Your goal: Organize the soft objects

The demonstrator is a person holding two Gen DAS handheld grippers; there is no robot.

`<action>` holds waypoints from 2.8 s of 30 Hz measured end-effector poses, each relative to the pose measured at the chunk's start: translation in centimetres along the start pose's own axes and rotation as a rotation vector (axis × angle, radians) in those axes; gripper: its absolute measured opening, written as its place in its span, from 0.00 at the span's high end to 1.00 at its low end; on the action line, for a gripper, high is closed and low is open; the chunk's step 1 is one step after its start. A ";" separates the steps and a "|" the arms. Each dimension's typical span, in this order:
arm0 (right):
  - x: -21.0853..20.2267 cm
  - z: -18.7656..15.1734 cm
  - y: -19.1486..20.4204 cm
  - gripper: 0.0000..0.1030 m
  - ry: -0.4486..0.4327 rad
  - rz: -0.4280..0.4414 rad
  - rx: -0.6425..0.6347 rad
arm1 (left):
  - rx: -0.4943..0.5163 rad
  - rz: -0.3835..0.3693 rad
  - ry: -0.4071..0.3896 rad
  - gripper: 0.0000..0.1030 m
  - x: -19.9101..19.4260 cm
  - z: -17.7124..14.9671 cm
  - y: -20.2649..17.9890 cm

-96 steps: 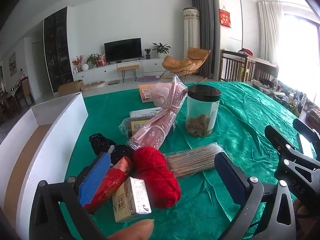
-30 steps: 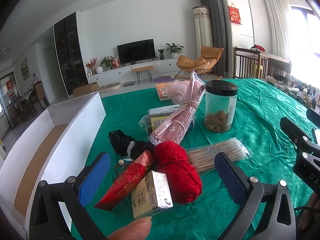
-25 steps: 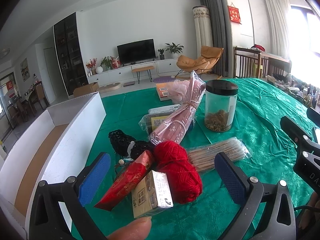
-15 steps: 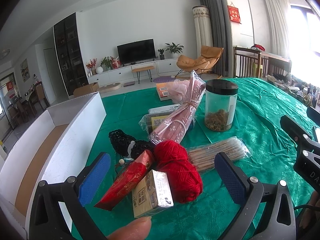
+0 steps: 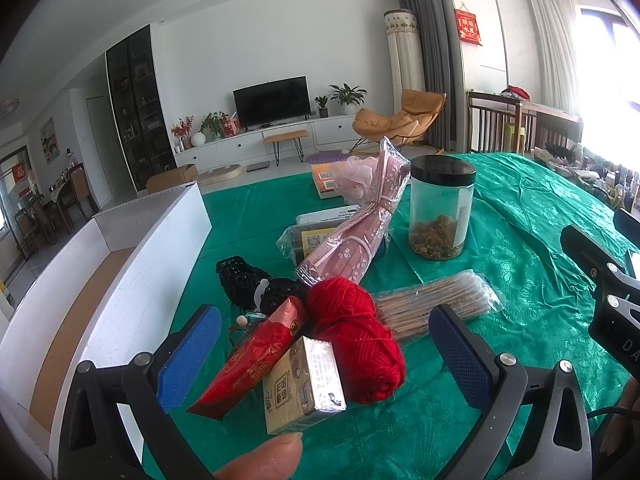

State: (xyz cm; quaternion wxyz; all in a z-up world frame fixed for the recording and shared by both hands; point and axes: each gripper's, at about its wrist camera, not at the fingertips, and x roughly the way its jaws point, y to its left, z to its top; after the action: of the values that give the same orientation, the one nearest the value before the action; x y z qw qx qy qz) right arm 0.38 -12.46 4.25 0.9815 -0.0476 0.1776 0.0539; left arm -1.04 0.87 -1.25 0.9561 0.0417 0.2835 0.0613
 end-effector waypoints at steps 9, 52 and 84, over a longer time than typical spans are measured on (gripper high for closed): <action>0.0 0.0 0.0 0.15 -0.001 0.000 0.000 | -0.001 0.000 0.001 0.00 0.1 -0.2 -0.1; 0.0 -0.1 -0.1 0.15 0.000 0.002 0.001 | 0.003 0.002 0.005 0.00 0.4 -0.5 -0.1; 0.0 -0.1 0.0 0.15 0.000 0.002 0.003 | 0.014 0.010 0.022 0.00 0.6 -0.6 -0.1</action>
State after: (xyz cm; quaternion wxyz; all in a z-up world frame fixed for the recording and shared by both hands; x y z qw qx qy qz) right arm 0.32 -12.50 4.22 0.9815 -0.0460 0.1776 0.0547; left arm -0.87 0.91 -2.08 0.9523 0.0489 0.2944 0.0646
